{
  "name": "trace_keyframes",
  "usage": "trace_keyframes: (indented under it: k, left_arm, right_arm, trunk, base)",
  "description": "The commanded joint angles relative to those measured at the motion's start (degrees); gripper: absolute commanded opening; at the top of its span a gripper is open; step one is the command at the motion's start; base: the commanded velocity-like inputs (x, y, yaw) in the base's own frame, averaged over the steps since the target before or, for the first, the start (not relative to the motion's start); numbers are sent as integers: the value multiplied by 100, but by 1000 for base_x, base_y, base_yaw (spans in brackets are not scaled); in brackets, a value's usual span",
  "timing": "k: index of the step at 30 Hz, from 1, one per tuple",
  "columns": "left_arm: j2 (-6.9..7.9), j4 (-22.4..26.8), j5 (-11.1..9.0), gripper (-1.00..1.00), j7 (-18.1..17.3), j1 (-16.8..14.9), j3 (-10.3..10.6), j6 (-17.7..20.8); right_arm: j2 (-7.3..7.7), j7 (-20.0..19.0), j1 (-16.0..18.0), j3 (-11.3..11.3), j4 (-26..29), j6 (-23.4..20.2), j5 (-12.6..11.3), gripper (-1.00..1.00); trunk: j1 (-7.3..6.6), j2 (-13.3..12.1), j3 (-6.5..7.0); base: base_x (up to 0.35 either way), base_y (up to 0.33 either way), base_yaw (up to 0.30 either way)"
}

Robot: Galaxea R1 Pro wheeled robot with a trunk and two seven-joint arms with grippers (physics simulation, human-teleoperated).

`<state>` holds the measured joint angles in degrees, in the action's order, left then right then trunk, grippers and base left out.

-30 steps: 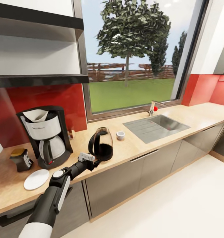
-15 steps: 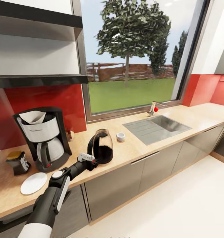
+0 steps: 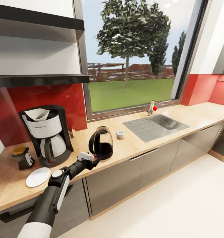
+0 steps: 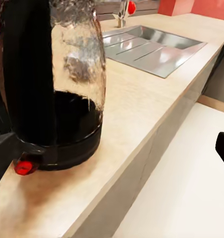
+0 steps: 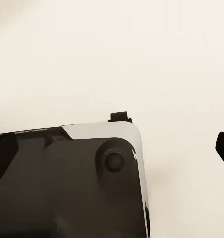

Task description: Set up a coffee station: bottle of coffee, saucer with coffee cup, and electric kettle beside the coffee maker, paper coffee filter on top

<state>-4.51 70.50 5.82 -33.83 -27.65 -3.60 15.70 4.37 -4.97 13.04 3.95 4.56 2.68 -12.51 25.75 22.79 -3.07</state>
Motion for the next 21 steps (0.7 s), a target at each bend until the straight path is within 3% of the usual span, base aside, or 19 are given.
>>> trace_keyframes:
  k: [1,10,21]
  left_arm:
    - [-5,10,61,100,-44,-20,-36,20]
    - [109,16,64,100,566,-143,-208,17]
    - [126,16,54,100,639,-153,-216,28]
  right_arm:
    - [3,-21,6,42,-8,22,-59,100]
    - [3,-21,6,44,-8,22,-59,100]
    - [3,-21,6,44,-8,22,-59,100]
  trunk:
    - [4,13,-13]
    - [4,13,-13]
    - [4,13,-13]
  base:
    - [-4,0,0]
    - [-1,0,0]
    - [63,0,0]
